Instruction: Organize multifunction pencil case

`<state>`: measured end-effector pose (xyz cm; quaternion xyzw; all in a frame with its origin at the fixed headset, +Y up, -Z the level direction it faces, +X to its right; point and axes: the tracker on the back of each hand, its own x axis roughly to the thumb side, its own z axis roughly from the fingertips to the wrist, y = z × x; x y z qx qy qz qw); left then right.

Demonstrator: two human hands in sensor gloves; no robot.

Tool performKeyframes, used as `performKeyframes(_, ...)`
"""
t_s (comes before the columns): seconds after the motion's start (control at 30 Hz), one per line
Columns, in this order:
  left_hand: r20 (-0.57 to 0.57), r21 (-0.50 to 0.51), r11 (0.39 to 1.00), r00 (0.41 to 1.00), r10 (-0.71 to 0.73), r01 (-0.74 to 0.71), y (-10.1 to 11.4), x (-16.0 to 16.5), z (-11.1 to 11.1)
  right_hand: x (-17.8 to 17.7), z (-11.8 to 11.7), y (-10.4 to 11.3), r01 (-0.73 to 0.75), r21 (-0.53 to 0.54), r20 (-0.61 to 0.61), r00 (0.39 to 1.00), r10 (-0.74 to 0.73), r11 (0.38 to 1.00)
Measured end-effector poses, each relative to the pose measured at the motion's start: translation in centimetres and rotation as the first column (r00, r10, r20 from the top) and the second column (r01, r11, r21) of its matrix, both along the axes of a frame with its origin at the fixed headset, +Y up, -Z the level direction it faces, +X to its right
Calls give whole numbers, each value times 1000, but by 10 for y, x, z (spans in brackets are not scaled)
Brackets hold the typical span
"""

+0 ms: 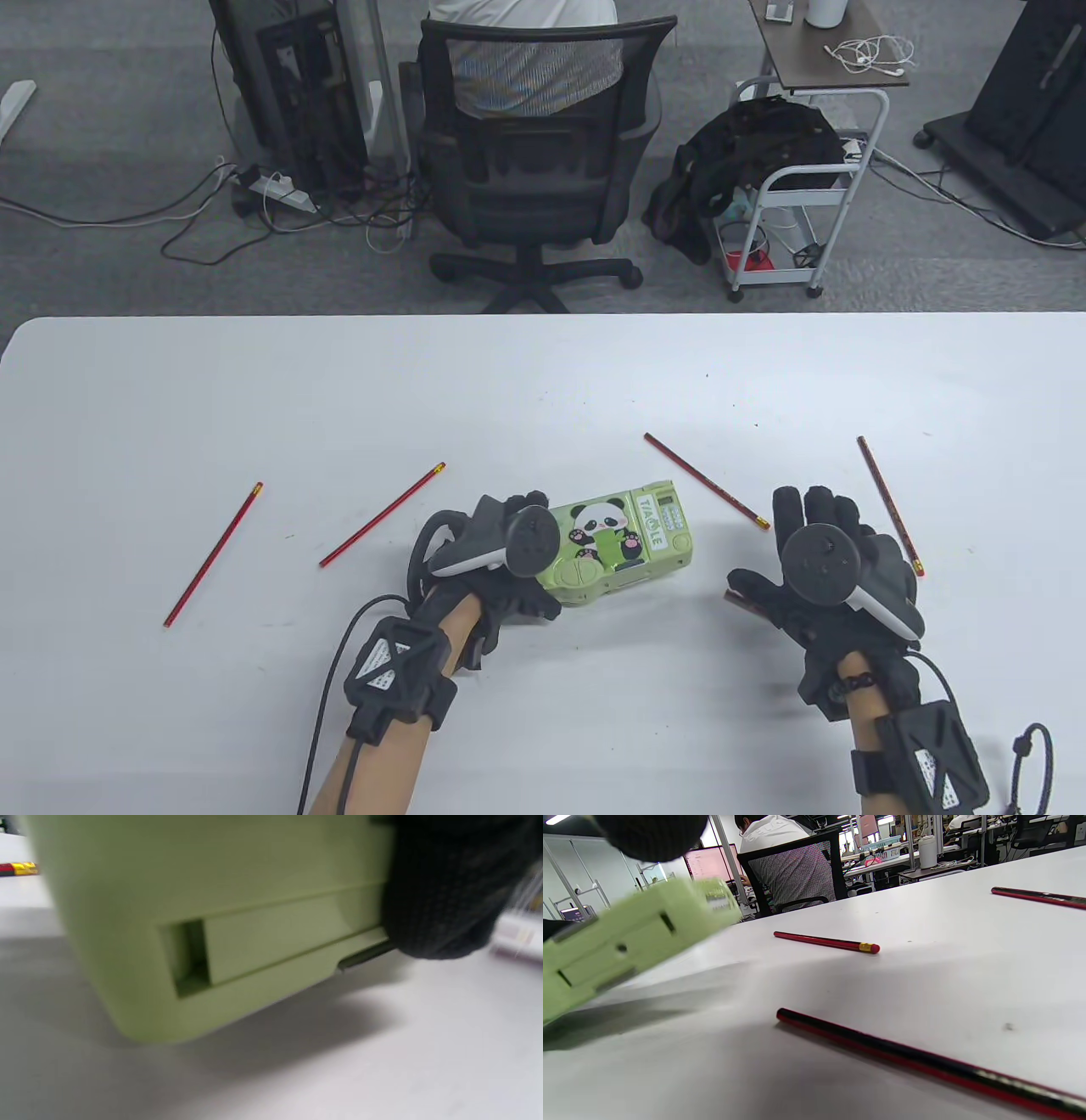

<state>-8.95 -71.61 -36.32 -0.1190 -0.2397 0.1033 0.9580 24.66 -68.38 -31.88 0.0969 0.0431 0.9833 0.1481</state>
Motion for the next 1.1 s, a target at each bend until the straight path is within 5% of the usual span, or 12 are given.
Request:
performKeyframes(0.13, -31, -10, 937, 937, 348, -348, 20, -16, 16, -16, 3, -3, 161, -43, -82, 983, -164, 986)
performKeyframes(0.23, -12, -48, 869, 870, 493, -493, 26, -18, 28, -35, 4, -6, 381, -155, -160, 901, -403, 912)
performKeyframes(0.3, 14, -99, 818, 821, 571, -567, 25, -15, 37, -55, 3, -6, 607, -273, -232, 711, -663, 746)
performKeyframes(0.4, 48, -161, 780, 785, 618, -604, 19, -9, 48, -77, 4, -3, 735, -369, -261, 506, -822, 569)
performKeyframes(0.47, 82, -219, 751, 755, 650, -623, 14, -2, 55, -93, 6, 1, 775, -383, -291, 415, -862, 502)
performKeyframes(0.53, 90, -249, 737, 743, 664, -629, 11, 2, 60, -101, 7, 1, 800, -354, -277, 405, -871, 484)
performKeyframes(0.63, 82, -285, 707, 718, 691, -647, 12, 0, 60, -106, 8, 2, 890, -257, -239, 318, -917, 376)
performKeyframes(0.7, 131, -331, 751, 761, 636, -571, 20, -6, 64, -108, 6, 8, 885, -188, -260, 374, -890, 426)
performKeyframes(0.8, 130, -197, 833, 828, 546, -518, 33, -36, 68, -111, 4, 25, 821, -128, -301, 502, -811, 556)
performKeyframes(0.93, -88, 126, 843, 840, 535, -523, 33, -115, 68, -122, -3, 56, 582, -33, -338, 758, -558, 812)
performKeyframes(1.03, -157, 184, 848, 837, 524, -496, 26, -142, 66, -134, -9, 63, 422, -9, -339, 852, -400, 907)
performKeyframes(1.1, -195, 199, 907, 892, 407, -370, 25, -153, 66, -154, -14, 59, 249, 26, -353, 908, -224, 968)
